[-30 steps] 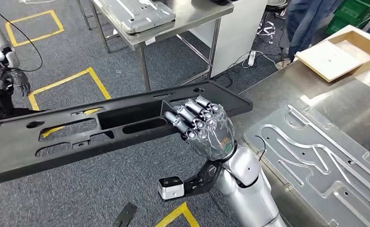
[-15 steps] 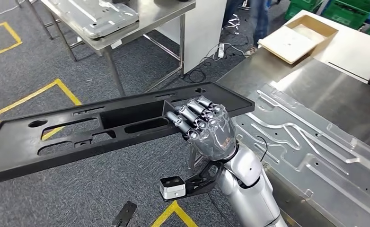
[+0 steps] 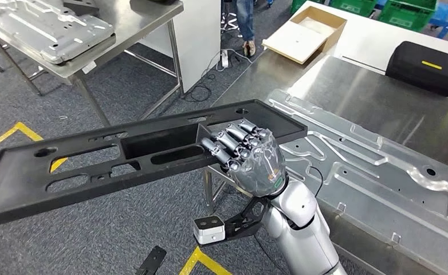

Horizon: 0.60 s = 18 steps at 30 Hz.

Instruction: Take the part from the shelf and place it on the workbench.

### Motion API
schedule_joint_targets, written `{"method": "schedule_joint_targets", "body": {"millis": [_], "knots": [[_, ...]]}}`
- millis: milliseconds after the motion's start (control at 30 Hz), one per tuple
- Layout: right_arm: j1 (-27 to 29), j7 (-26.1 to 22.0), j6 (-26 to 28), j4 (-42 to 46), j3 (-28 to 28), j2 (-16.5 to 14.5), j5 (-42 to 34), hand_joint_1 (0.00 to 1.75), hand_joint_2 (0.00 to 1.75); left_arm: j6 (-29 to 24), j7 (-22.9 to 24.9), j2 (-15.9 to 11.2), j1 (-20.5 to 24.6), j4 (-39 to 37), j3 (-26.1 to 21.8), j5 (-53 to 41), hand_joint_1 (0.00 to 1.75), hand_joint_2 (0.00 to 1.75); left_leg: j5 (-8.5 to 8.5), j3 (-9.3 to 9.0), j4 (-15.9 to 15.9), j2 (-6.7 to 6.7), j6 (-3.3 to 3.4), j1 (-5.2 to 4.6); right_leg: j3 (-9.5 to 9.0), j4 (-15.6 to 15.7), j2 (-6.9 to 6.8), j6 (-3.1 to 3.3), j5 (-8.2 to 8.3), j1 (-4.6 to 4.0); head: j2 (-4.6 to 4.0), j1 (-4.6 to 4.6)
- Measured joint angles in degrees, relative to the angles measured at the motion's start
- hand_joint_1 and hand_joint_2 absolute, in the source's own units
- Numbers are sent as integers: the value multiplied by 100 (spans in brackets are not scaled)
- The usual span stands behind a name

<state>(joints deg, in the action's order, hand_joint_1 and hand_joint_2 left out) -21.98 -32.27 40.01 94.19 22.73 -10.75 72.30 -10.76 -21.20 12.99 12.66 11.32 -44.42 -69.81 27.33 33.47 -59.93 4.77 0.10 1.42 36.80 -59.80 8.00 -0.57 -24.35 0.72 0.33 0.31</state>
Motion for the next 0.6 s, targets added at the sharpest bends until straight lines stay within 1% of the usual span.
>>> {"method": "schedule_joint_targets", "body": {"millis": [33, 100, 133, 167, 200, 267, 300, 333, 367, 400, 433, 467, 500, 533, 567, 600], "knots": [[10, -7, 1, 2, 0, -1, 0, 175, 175, 1, 2, 1, -2, 0, 1, 0, 0, 175, -7, 0, -2, -42, 17, -15, 12, 16, 45, -30, 18, 10, 0, -1], [19, -10, 1, 4, 0, -1, 0, 175, 175, 1, 2, 1, 3, 0, 1, 0, 0, 175, -17, -4, 1, -85, 37, -21, 20, 33, 92, -56, 33, 12, 0, -1], [19, -10, 1, 4, -1, -1, 0, 175, 175, 1, 2, 1, 4, 0, 1, 1, 0, 175, -19, -4, 5, -90, 40, -18, 21, 32, 97, -58, 34, 11, 0, -1], [23, -10, 2, 7, -1, -1, -1, 175, 175, 1, 1, 5, 11, 0, 1, 1, 0, 175, -34, -11, 27, -127, 62, -4, 27, 13, 33, -66, 23, 5, 0, 0], [22, -12, 2, 12, -2, -2, -2, 175, 175, 1, -2, 10, 19, 0, 2, 0, 0, 175, -51, -19, 55, -209, 102, 2, 119, -185, -164, -86, -101, -4, 0, 9], [44, -20, 2, 22, -2, -2, -5, 175, 175, 1, -6, 14, 17, 0, 4, -2, 0, 175, -70, -32, 104, -503, 186, 4, 521, -1036, -603, -143, -500, -2, 0, 26], [54, -30, 2, 25, -2, -3, -7, 175, 175, 1, -7, 13, 10, 0, 4, -2, 0, 175, -62, -36, 109, -646, 206, -7, 677, -1370, -761, -167, -629, 6, 0, 34], [68, -45, 1, 25, -2, -2, -8, 175, 175, 1, -7, 10, 3, 0, 4, -2, 0, 175, -50, -43, 108, -762, 203, -11, 684, -1416, -800, -173, -589, 17, 0, 34], [73, -60, 1, 26, -2, -2, -9, 175, 175, 1, -7, 11, 7, 0, 5, -2, 0, 175, -38, -59, 108, -833, 191, -12, 501, -1094, -858, -158, -410, 13, 0, 34], [73, -74, 1, 30, -2, -3, -10, 175, 175, 1, -7, 13, 12, 0, 5, -3, 0, 175, -21, -79, 108, -895, 173, -18, 271, -679, -990, -128, -244, -6, 0, 34], [70, -84, 1, 34, -2, -4, -10, 175, 175, 1, -7, 14, 15, 0, 5, -4, 0, 175, -1, -97, 104, -950, 147, -34, 75, -321, -1117, -89, -129, -42, 0, 32], [68, -91, 1, 41, -2, -7, -12, 175, 175, 0, -7, 13, 16, 0, 5, -5, 0, 175, 16, -114, 102, -1000, 118, -50, -52, -74, -1210, -49, -70, -74, 0, 32], [68, -97, 1, 48, -2, -8, -14, 175, 175, 0, -7, 13, 18, 0, 5, -7, 0, 175, 32, -129, 105, -1055, 88, -66, -98, 36, -1252, -14, -69, -103, 0, 31], [70, -104, 1, 53, -6, -10, -15, 175, 175, -1, -7, 12, 20, 0, 5, -8, 0, 175, 42, -146, 114, -1118, 57, -81, -92, 51, -1197, 14, -71, -120, 0, 31], [75, -112, 2, 60, -9, -10, -17, 175, 175, -2, -8, 12, 24, 0, 5, -8, 0, 175, 58, -164, 123, -1164, 24, -80, -95, 71, -1123, 48, -59, -103, 0, 31], [82, -121, 3, 67, -14, -13, -18, 175, 175, -4, -8, 11, 30, 0, 5, -8, 0, 175, 101, -172, 97, -1127, -7, -74, -109, 101, -1054, 82, -45, -87, 0, 31]]}}
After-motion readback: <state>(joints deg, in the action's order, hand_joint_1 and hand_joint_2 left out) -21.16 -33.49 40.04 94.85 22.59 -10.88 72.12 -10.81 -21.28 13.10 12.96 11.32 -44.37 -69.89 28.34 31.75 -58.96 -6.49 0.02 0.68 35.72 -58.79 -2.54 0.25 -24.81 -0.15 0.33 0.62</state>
